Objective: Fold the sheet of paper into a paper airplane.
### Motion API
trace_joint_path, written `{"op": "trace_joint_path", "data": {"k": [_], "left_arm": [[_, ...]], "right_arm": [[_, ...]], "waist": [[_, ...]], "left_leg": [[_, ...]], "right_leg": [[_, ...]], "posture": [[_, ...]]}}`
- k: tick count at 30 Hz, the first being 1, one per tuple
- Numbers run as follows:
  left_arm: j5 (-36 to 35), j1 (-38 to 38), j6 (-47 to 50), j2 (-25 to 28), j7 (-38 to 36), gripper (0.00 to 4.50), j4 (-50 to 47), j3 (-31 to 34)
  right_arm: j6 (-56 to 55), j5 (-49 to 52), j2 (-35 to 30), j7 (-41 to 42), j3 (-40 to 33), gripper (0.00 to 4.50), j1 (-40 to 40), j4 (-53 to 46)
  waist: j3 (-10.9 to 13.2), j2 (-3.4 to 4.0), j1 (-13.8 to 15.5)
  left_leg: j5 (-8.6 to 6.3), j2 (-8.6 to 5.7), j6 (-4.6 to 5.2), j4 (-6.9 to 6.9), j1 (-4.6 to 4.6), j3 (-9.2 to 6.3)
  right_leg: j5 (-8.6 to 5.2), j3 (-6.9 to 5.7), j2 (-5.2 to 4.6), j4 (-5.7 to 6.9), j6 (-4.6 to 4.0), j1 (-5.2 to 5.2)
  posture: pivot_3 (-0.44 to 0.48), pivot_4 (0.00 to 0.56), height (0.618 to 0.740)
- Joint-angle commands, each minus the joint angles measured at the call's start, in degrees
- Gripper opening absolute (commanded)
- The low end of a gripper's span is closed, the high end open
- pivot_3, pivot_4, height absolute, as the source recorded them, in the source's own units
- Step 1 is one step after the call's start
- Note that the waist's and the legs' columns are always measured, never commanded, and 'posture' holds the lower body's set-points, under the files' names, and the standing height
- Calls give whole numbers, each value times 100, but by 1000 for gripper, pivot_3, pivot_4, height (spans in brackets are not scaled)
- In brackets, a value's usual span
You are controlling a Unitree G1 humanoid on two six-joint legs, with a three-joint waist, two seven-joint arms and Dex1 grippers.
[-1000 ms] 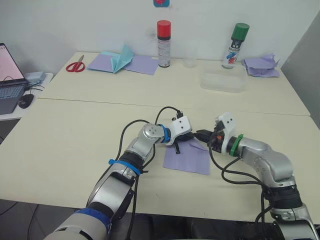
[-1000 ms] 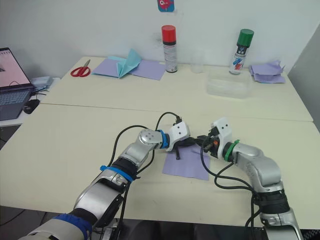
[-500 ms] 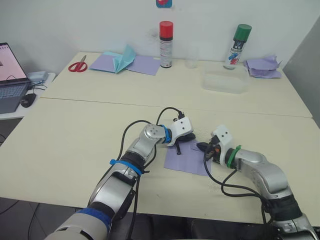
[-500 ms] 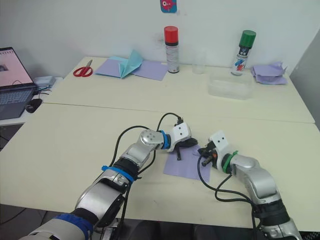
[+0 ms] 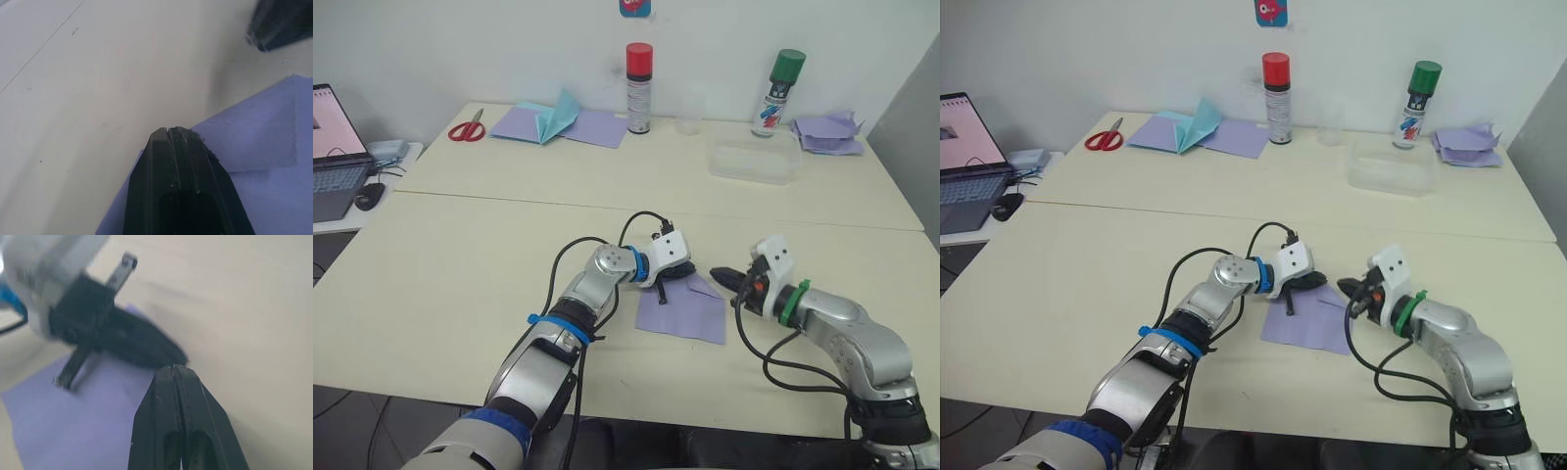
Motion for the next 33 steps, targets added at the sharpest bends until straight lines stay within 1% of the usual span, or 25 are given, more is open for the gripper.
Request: {"op": "trace_joint_path", "data": {"k": [1,3,6,8,12,17,22,24,30,33], "left_arm": [[236,175,97,44,-78,0,180,-223],[235,177,101,38,-82,0,151,-225],[193,153,52,24,-75,0,80,-189],[37,113,178,-23,-124,0,-67,-71],[-432,7,652,-186,-308,0,-572,221],[-631,51,979,-339,-526,0,-881,206],[-413,56,927,-402,-372,0,-616,56],[-253,20,886,-391,-212,0,-355,-32],[148,-257,885,-262,591,0,494,-8],[285,-342,716,-101,866,0,704,-9]], "right_arm": [[-48,-406,11,-228,467,36,29,210],[13,-577,-24,-259,731,36,116,281],[100,-690,-52,-270,920,36,221,267],[155,-753,-75,-273,1005,36,274,261],[151,-792,-48,-317,1014,36,323,292],[109,-807,-59,-314,1011,36,283,363],[97,-815,-95,-301,990,36,268,401],[107,-815,-92,-313,988,36,262,400],[175,-779,-62,-344,988,36,265,337],[173,-776,-54,-333,1005,36,245,364]], "waist": [[0,0,1],[0,1,6],[-2,4,3],[-2,3,1],[-1,3,-2],[-1,2,-2],[-1,2,-1],[-1,3,-1],[-2,1,-3],[-3,1,-24]], "left_leg": [[0,0,0,0,-2,-4],[0,1,0,0,-7,-10],[0,2,0,0,-10,-16],[1,0,0,2,-9,-20],[1,-1,0,2,-11,-23],[1,0,-1,3,-20,-30],[2,-3,0,5,-21,-33],[2,-4,0,5,-21,-35],[4,-8,4,11,-22,-44],[7,-9,9,11,-21,-42]], "right_leg": [[-2,-2,0,1,3,0],[-2,-3,-2,1,4,-3],[-2,-5,-2,3,4,-4],[-2,-7,-2,3,4,-2],[-3,-11,-2,4,6,-2],[-3,-13,-2,4,6,-7],[-3,-12,-2,4,6,-7],[-3,-12,-1,4,5,-6],[-3,-12,-1,5,6,1],[-3,-8,-1,5,6,2]], "posture": [[0,150,740],[0,150,740],[0,150,740],[0,150,740],[0,150,740],[0,150,740],[0,150,740],[0,150,740],[0,150,740],[0,150,740]]}}
